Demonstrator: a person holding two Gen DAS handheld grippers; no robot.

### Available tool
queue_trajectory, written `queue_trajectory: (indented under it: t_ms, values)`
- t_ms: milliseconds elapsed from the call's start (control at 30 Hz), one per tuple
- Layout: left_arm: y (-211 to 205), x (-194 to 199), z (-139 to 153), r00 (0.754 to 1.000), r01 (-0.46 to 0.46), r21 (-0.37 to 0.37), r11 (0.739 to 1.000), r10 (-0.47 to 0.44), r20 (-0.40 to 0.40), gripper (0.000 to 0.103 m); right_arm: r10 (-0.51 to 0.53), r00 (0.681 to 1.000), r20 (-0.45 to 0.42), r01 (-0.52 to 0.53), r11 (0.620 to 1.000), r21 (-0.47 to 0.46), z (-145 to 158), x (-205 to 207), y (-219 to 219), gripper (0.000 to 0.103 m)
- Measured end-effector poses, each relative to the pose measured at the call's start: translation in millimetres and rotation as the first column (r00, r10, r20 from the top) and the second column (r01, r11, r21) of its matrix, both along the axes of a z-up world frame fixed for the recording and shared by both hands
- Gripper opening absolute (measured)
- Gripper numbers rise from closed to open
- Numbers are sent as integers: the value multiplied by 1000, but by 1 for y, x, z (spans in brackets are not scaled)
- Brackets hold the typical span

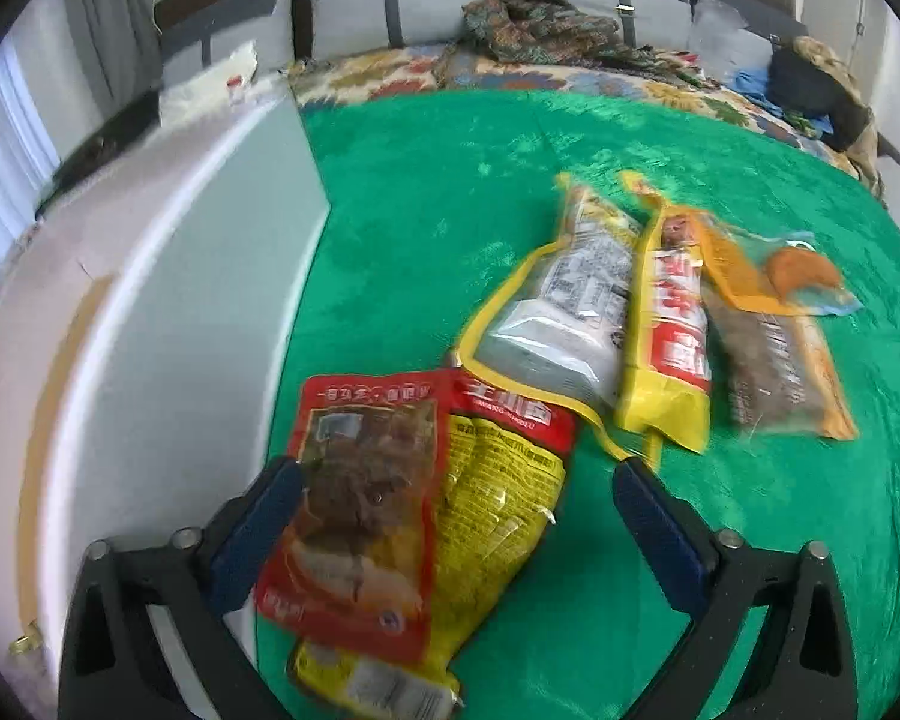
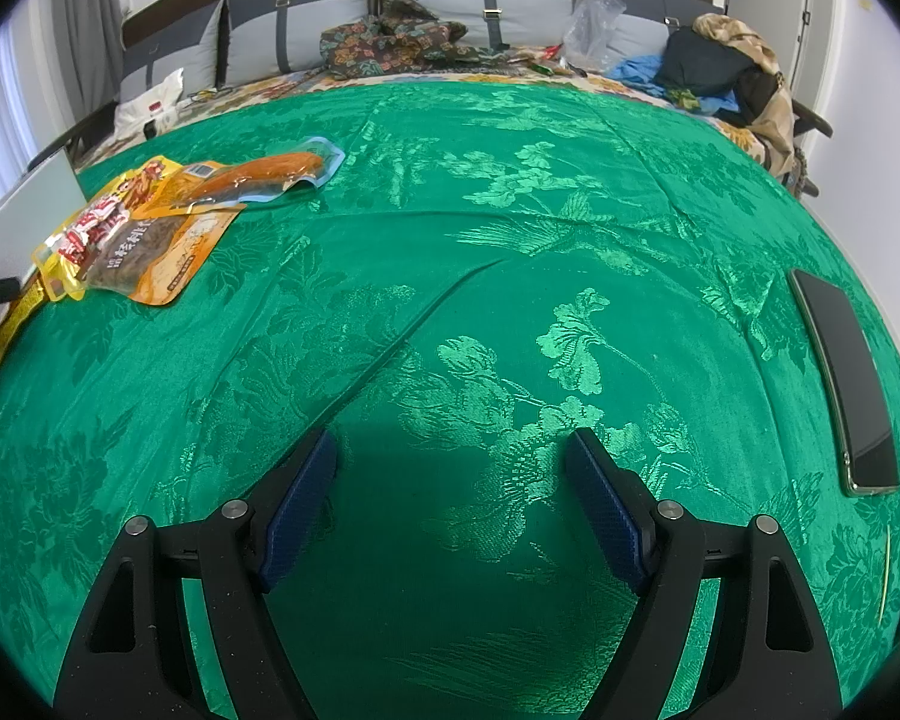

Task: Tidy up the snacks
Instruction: 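Move the left tool onto the red fish snack pack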

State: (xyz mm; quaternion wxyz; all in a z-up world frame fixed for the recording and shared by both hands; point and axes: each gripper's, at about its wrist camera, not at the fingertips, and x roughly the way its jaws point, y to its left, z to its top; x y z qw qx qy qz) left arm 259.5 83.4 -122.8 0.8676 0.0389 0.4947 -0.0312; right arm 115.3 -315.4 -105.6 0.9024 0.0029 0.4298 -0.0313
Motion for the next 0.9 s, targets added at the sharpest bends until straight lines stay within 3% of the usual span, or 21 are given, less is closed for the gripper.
queue_trajectory:
  t_ms: [100,167,267,333,467,667,800,900]
  values:
    - [-1,10,-18,999,23,8,1000,-23,-35,103,0,1000,0,0,1000,0,0,0,0,82]
    - [-5,11,-21,999,45,39,998,-44,-7,103,0,1000,0,0,1000,0,0,0,0,82]
    - [-4,11,-22,1000,20,7,1000,-20,-9,103,0,1000,0,0,1000,0,0,0,0,82]
    - [0,6,-24,999,22,-62,998,-24,-22,103,0,1000,0,0,1000,1,1,0,0,82]
    - [-33,-23,-29,987,160,-52,986,-161,-6,103,0,1000,0,0,1000,0,0,0,0,82]
    - [-85,-56,-28,972,236,-66,969,-236,19,103,0,1000,0,0,1000,0,0,0,0,82]
    - [-110,-61,-21,967,252,-111,961,-254,-1,103,0,1000,0,0,1000,0,0,0,0,82]
    - [-107,-65,-5,961,265,-201,943,-275,-23,103,0,1000,0,0,1000,0,0,0,0,82]
